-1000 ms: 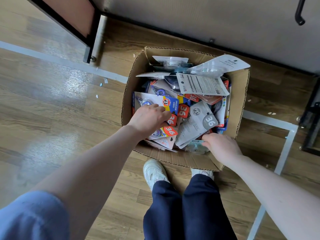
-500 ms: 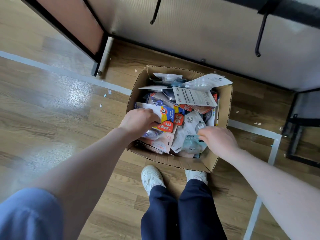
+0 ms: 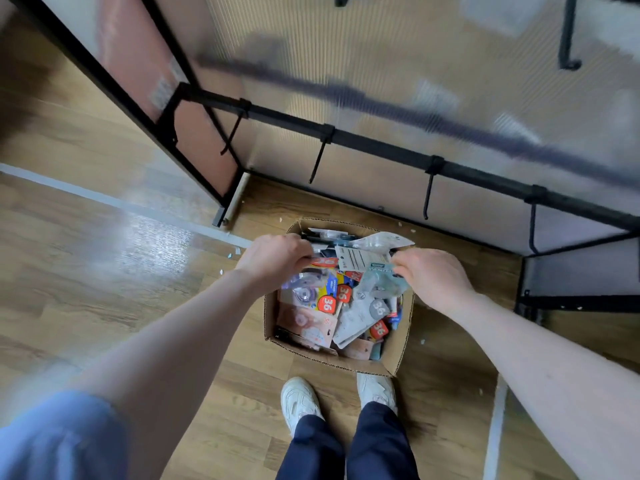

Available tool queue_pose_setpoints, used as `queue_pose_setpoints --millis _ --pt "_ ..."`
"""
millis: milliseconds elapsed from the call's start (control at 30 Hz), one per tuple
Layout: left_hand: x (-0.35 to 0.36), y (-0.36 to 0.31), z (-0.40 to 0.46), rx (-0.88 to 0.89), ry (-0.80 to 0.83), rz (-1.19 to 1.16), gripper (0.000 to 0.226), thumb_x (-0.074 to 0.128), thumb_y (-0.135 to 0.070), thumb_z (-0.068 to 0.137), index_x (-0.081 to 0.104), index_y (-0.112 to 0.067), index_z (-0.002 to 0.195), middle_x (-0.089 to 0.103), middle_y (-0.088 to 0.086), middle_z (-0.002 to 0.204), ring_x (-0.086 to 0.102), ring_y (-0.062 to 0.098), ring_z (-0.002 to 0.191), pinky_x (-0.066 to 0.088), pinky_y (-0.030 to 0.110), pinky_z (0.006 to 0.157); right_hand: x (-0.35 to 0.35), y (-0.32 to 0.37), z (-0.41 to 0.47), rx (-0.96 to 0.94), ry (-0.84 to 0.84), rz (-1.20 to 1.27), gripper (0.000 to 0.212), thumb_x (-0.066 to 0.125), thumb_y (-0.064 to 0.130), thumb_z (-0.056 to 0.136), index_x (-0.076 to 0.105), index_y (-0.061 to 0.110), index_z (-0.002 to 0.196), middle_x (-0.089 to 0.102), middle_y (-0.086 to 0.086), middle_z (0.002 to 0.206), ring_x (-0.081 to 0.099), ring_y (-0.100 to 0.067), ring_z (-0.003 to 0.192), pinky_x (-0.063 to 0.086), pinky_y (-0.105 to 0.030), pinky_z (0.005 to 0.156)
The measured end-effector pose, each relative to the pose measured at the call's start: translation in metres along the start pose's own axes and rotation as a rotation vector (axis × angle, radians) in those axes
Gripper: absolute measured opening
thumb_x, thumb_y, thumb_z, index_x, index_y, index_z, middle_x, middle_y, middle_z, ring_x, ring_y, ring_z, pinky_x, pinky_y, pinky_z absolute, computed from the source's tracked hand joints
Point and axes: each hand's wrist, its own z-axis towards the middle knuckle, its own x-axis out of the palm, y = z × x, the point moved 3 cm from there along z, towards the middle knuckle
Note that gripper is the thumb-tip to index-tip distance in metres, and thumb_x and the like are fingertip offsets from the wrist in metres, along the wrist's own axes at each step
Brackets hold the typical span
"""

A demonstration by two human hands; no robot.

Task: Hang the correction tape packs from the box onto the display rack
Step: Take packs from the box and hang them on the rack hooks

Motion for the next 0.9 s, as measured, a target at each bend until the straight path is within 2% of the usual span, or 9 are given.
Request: queue_pose_setpoints --millis 100,233,333,433,500,600,767,900 --pt "-0.036 -0.004 -0.008 0.003 -0.025 0.013 0.028 0.042 -0.035 0.097 0.062 -0.016 0.103 0.062 0.004 0.1 0.06 0.028 0.09 0.043 0.031 0.065 -0.041 0.008 -0.006 -0.013 -0.047 0.003 0.02 0.044 0.027 0.098 0.053 0.02 0.082 0.06 0.001 0.082 0.058 -0.022 0.081 0.044 -0.033 0.065" --pt "-0.085 -0.009 -0.019 0.024 -0.1 -0.011 0.026 0.045 -0.034 0.096 0.064 -0.016 0.1 0.063 0.004 0.096 0.06 0.026 0.089 0.046 0.032 0.066 -0.096 0.02 -0.017 -0.029 -0.122 0.025 0.023 0.044 0.028 0.098 0.062 0.018 0.089 0.064 0.001 0.088 0.058 -0.02 0.08 0.05 -0.034 0.067" --pt "-0.123 -0.015 -0.027 0.035 -0.172 0.024 0.025 0.045 -0.033 0.096 0.064 -0.017 0.101 0.064 0.003 0.098 0.06 0.024 0.088 0.039 0.028 0.062 -0.136 0.028 -0.025 -0.038 -0.148 0.031 0.023 0.042 0.027 0.099 0.06 0.016 0.09 0.062 -0.001 0.09 0.056 -0.022 0.082 0.045 -0.033 0.064" --pt "-0.162 -0.021 -0.036 0.034 -0.201 0.04 0.027 0.044 -0.036 0.096 0.063 -0.02 0.105 0.063 0.001 0.1 0.059 0.023 0.091 0.044 0.029 0.066 -0.174 0.036 -0.034 -0.067 -0.201 -0.006 0.023 0.042 0.025 0.099 0.06 0.013 0.092 0.063 -0.003 0.09 0.057 -0.021 0.08 0.042 -0.033 0.061" --pt "-0.19 -0.025 -0.042 0.042 -0.226 0.056 0.027 0.043 -0.035 0.097 0.063 -0.02 0.107 0.063 0.001 0.099 0.059 0.023 0.09 0.048 0.032 0.069 -0.2 0.041 -0.041 -0.067 -0.242 -0.019 0.022 0.043 0.025 0.099 0.062 0.014 0.094 0.064 -0.002 0.09 0.058 -0.02 0.08 0.044 -0.032 0.061" --pt "-0.231 -0.029 -0.049 0.063 -0.274 0.087 0.025 0.044 -0.033 0.096 0.064 -0.021 0.104 0.064 -0.001 0.098 0.06 0.021 0.087 0.045 0.03 0.064 -0.235 0.048 -0.051 -0.059 -0.283 -0.002 0.021 0.043 0.026 0.099 0.061 0.016 0.094 0.064 -0.001 0.09 0.059 -0.019 0.079 0.049 -0.034 0.064" --pt "-0.292 -0.036 -0.061 0.087 -0.329 0.172 0.024 0.043 -0.034 0.097 0.062 -0.021 0.103 0.065 -0.002 0.098 0.06 0.019 0.085 0.038 0.026 0.06 -0.288 0.055 -0.069 -0.037 -0.338 -0.056 0.021 0.042 0.024 0.099 0.053 0.018 0.082 0.061 -0.001 0.085 0.053 -0.021 0.075 0.035 -0.031 0.055" --pt "-0.339 -0.045 -0.073 0.095 -0.366 0.183 0.024 0.044 -0.034 0.096 0.062 -0.02 0.105 0.063 -0.001 0.1 0.059 0.022 0.091 0.044 0.03 0.067 -0.327 0.055 -0.088 -0.002 -0.382 -0.036 0.024 0.042 0.023 0.098 0.052 0.011 0.08 0.061 -0.004 0.082 0.056 -0.025 0.078 0.036 -0.033 0.059"
